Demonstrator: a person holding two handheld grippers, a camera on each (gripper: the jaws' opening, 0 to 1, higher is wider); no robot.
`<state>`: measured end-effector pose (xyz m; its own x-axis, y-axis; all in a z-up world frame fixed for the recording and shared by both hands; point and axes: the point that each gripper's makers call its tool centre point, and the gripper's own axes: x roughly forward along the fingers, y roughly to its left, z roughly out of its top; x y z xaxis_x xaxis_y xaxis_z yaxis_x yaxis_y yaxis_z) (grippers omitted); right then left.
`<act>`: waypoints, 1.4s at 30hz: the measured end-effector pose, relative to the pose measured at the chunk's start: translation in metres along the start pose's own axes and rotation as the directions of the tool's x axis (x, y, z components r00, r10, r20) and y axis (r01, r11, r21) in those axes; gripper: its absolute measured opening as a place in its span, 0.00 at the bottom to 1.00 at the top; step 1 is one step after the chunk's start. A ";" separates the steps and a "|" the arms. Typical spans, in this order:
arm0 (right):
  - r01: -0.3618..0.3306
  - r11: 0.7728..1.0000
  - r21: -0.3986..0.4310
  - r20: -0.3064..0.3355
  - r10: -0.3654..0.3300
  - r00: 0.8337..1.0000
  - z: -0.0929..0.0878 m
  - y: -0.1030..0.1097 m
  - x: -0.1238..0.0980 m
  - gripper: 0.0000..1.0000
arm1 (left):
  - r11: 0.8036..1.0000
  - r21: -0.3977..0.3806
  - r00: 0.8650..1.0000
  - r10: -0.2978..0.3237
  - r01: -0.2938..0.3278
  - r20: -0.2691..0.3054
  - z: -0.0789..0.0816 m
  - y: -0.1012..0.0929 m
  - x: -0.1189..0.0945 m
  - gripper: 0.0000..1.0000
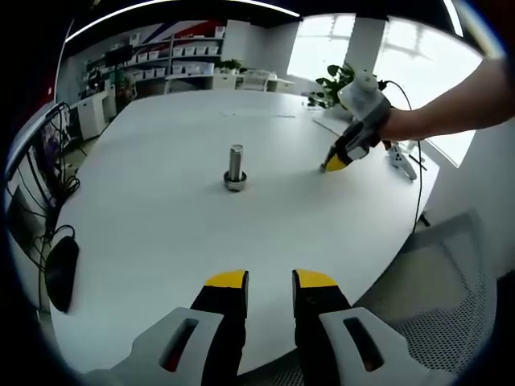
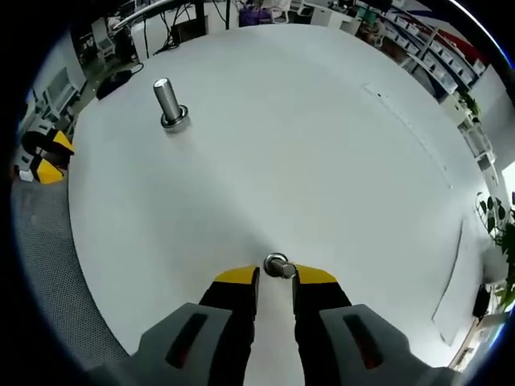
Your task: Place the washer onto the threaded stud by aligning its center hole with the stud, sliding it down to the base, and recovering from edge contact or off-axis alignment until the washer reaches the visible bottom stop.
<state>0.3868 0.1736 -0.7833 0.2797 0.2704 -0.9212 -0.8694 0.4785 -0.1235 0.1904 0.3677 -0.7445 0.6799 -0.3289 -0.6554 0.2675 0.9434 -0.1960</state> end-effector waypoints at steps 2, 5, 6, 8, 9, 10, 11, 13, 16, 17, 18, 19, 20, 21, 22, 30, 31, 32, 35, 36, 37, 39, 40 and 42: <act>0.004 1.000 0.007 0.019 -0.004 1.000 -0.001 0.001 -0.003 0.20 | 1.000 0.000 1.000 -0.003 0.003 -0.001 0.000 -0.001 0.000 0.20; 0.012 1.000 0.005 0.033 -0.012 0.999 -0.006 0.004 -0.010 0.20 | 1.000 0.000 1.000 -0.001 0.001 -0.002 -0.001 0.001 0.000 0.19; 0.015 1.000 0.006 0.040 -0.015 0.999 -0.007 0.004 -0.012 0.21 | 1.000 -0.003 1.000 -0.003 0.003 -0.002 0.000 0.000 0.000 0.19; 0.024 1.000 0.018 0.063 -0.025 0.998 -0.010 0.004 -0.017 0.21 | 1.000 0.002 1.000 -0.002 0.002 -0.002 0.000 0.000 0.000 0.19; 0.028 0.999 0.031 0.075 -0.030 0.997 -0.012 0.005 -0.020 0.21 | 1.000 0.003 1.000 -0.005 0.005 -0.004 -0.001 -0.001 0.000 0.19; 0.029 0.999 0.040 0.086 -0.033 0.996 -0.013 0.005 -0.022 0.22 | 1.000 0.007 1.000 -0.008 0.008 -0.008 -0.001 -0.001 0.001 0.19; 0.033 0.998 0.053 0.101 -0.038 0.994 -0.014 0.005 -0.026 0.22 | 1.000 0.008 1.000 -0.010 0.010 -0.008 -0.001 -0.002 0.001 0.19; 0.043 0.998 0.050 0.120 -0.049 0.992 -0.019 0.005 -0.030 0.23 | 1.000 0.011 1.000 -0.015 0.015 -0.013 -0.002 -0.003 0.001 0.19; 0.065 0.996 0.067 0.145 -0.075 0.987 -0.026 0.001 -0.035 0.25 | 1.000 0.017 1.000 -0.017 0.017 -0.019 -0.003 -0.004 0.001 0.19; 0.067 0.993 0.093 0.156 -0.080 0.984 -0.028 0.000 -0.037 0.26 | 1.000 0.017 1.000 -0.017 0.017 -0.020 -0.003 -0.004 0.001 0.19; 0.064 0.990 0.123 0.171 -0.085 0.982 -0.030 -0.001 -0.040 0.27 | 1.000 0.017 1.000 -0.016 0.017 -0.021 -0.003 -0.004 0.001 0.19; 0.066 0.988 0.137 0.177 -0.090 0.980 -0.032 -0.002 -0.041 0.27 | 1.000 0.017 1.000 -0.016 0.016 -0.022 -0.003 -0.004 0.002 0.19; 0.062 0.985 0.162 0.192 -0.093 0.977 -0.034 -0.003 -0.043 0.27 | 1.000 0.016 1.000 -0.016 0.016 -0.026 -0.004 -0.004 0.002 0.19; 0.054 0.983 0.178 0.201 -0.090 0.976 -0.035 -0.001 -0.045 0.27 | 1.000 0.017 0.999 -0.016 0.017 -0.031 -0.005 -0.004 0.002 0.19; 0.039 0.981 0.192 0.217 -0.081 0.973 -0.036 0.004 -0.049 0.28 | 1.000 0.018 0.999 -0.017 0.018 -0.036 -0.006 -0.005 0.003 0.19; -0.012 0.966 0.258 0.321 -0.074 0.944 -0.037 0.023 -0.060 0.30 | 1.000 0.017 0.999 -0.009 0.010 -0.032 -0.005 -0.003 0.002 0.20; -0.016 0.969 0.248 0.352 -0.074 0.933 -0.035 0.028 -0.063 0.31 | 1.000 0.017 1.000 -0.007 0.008 -0.029 -0.004 -0.003 0.002 0.20; -0.017 0.971 0.240 0.372 -0.076 0.925 -0.033 0.031 -0.065 0.32 | 1.000 0.015 1.000 -0.006 0.006 -0.023 -0.003 -0.003 0.001 0.20; -0.030 0.970 0.241 0.407 -0.073 0.911 -0.037 0.040 -0.073 0.34 | 1.000 0.015 1.000 -0.004 0.004 -0.007 0.000 -0.003 0.000 0.21; -0.042 0.966 0.253 0.416 -0.070 0.906 -0.039 0.044 -0.076 0.34 | 1.000 0.019 1.000 -0.001 0.001 -0.004 0.001 -0.003 0.000 0.21; -0.050 0.962 0.269 0.421 -0.071 0.904 -0.042 0.046 -0.079 0.34 | 1.000 0.021 1.000 0.001 -0.001 -0.001 0.001 -0.003 -0.001 0.21; -0.059 0.955 0.291 0.429 -0.075 0.900 -0.049 0.050 -0.085 0.34 | 1.000 0.023 1.000 0.007 -0.007 0.008 0.003 -0.002 -0.001 0.21; -0.061 0.951 0.304 0.426 -0.078 0.902 -0.054 0.052 -0.088 0.34 | 1.000 0.021 1.000 0.009 -0.009 0.011 0.004 -0.001 -0.001 0.21; -0.086 0.930 0.358 0.417 -0.077 0.906 -0.062 0.057 -0.092 0.36 | 1.000 0.010 1.000 0.015 -0.015 0.017 0.005 0.000 -0.002 0.21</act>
<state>0.2862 0.1244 -0.7290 0.4901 0.5561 -0.6712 -0.6862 0.7210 0.0963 0.1927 0.3685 -0.7396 0.6951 -0.3153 -0.6461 0.2642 0.9478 -0.1783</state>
